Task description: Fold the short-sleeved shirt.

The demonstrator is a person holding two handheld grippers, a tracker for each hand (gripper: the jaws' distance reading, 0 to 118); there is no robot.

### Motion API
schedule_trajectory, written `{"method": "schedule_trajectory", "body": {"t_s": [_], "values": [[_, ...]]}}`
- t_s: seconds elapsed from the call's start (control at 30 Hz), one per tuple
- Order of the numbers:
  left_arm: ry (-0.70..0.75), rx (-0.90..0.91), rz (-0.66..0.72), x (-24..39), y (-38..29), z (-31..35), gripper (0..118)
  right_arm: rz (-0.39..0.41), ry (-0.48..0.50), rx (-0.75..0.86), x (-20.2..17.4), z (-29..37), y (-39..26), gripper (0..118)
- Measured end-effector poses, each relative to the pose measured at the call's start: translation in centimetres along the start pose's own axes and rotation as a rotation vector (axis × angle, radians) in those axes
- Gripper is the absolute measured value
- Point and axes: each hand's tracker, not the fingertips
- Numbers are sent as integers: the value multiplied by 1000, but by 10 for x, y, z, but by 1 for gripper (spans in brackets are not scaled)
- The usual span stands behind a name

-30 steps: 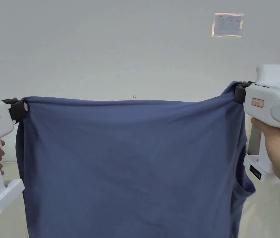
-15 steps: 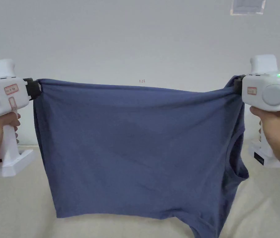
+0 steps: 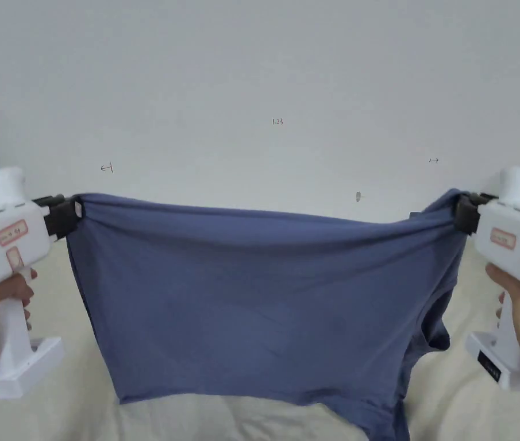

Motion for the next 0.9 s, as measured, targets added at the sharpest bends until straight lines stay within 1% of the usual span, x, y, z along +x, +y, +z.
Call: {"method": "schedule_trajectory", "body": {"t_s": [0.03,0.1,0.13,0.17,0.23,0.27,0.3,0.37,0.43,0.47,0.53,0.6,0.67,0.7,0.77,0.8,0.9], "values": [[-22,-14,27,-4,-15,10,4,2,-4,-3,3,11,-14,1],[-15,-40,16,-8,-51,35,4,7,-2,-7,10,38,-47,1],[-1,-45,5,-7,-67,47,4,8,3,-14,10,50,-61,1],[35,-50,-35,-2,-87,59,4,7,1,-24,10,61,-77,1],[35,-73,-16,2,-119,81,4,30,1,-76,10,82,-106,1],[39,-75,1,4,-135,92,4,35,4,-96,17,88,-124,1],[35,-89,24,4,-151,103,4,22,14,-128,22,99,-140,1],[68,-112,10,1,-183,117,4,-33,8,-168,31,119,-170,1],[74,-151,-2,0,-214,130,4,-49,-33,-205,39,139,-200,1],[66,-169,-6,1,-230,138,4,-58,-31,-230,42,148,-215,1],[65,-221,-13,3,-256,149,4,-40,-48,-291,42,164,-241,1],[98,-265,-17,3,-282,158,4,-57,-62,-337,42,172,-268,1],[120,-301,-10,1,-312,166,4,-116,-97,-412,41,173,-294,1],[136,-337,8,-4,-325,166,4,-138,-82,-445,41,174,-305,1],[184,-395,38,-9,-343,167,4,-129,-87,-457,41,176,-322,2],[194,-388,54,-12,-350,170,4,-119,-111,-482,39,176,-328,2],[217,-397,39,-6,-360,175,5,-132,-99,-484,38,172,-337,2]]}}
